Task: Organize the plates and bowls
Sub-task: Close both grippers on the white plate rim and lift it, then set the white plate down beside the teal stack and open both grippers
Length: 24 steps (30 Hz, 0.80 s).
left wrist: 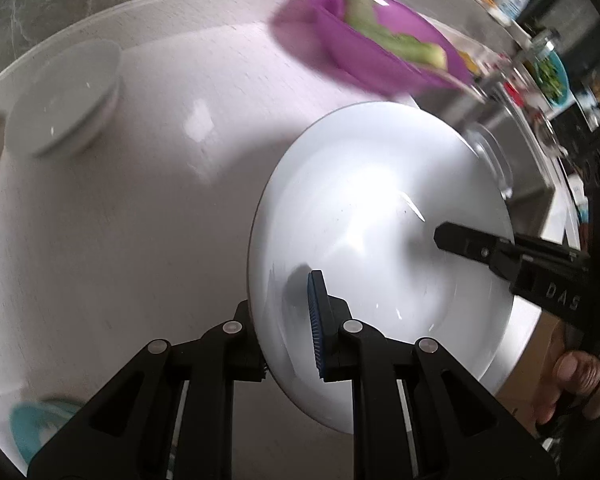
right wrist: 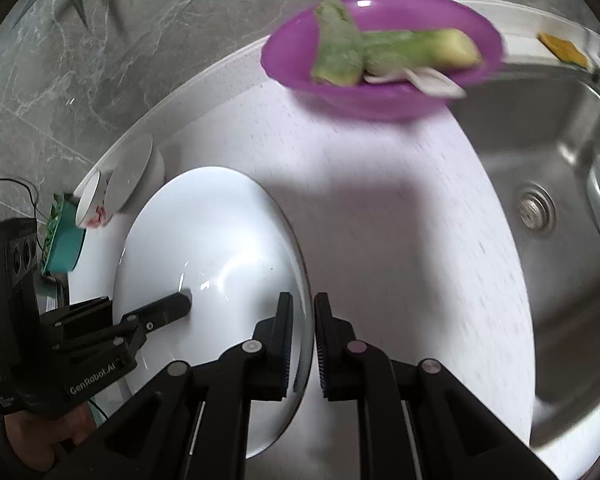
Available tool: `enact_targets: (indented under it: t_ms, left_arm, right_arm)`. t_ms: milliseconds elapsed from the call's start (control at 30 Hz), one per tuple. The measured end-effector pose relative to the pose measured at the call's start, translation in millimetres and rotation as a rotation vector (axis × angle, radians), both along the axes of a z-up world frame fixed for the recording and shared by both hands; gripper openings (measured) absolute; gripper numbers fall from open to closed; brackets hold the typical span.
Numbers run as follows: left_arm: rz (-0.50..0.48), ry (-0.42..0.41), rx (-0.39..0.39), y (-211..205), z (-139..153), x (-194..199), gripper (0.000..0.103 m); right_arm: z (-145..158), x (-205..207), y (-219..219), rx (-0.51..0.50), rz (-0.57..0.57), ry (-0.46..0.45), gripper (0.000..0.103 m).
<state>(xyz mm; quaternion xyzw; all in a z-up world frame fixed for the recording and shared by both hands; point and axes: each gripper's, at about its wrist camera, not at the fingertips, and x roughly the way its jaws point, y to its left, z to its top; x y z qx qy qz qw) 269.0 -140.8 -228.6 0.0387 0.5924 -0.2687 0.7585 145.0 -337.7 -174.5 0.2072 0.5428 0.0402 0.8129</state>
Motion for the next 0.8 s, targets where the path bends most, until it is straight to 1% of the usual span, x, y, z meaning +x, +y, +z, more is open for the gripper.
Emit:
enact_targets:
  t_ms: [167,333,467,667,800]
  left_arm:
    - [-0.029,0.012,0.011,-1,-9,-44,0.014]
    - [-0.049,-0.002,0.033,-2,-15,-69,0.014]
    - [-0.047,-0.022,0.047,-3,-19,-76,0.014]
    - [-0.041,-0.021,0.068,-5,-33,-78,0.014]
    - [-0.026,-0.039,0.072,-5,-33,-76,0.015]
  right_arm:
    - [-7,-36,3,-0.003,-0.014,0.030,0.013]
    - [-20,-61,2,0.013,-0.021,0.065,0.013]
    - [-27,-69,1,0.020,-0.019,0.072,0.013]
    - [-37,-72,-1,0.012,-0.010,0.075,0.013]
    - [-39,-72,-1,0.008,0.006,0.060,0.013]
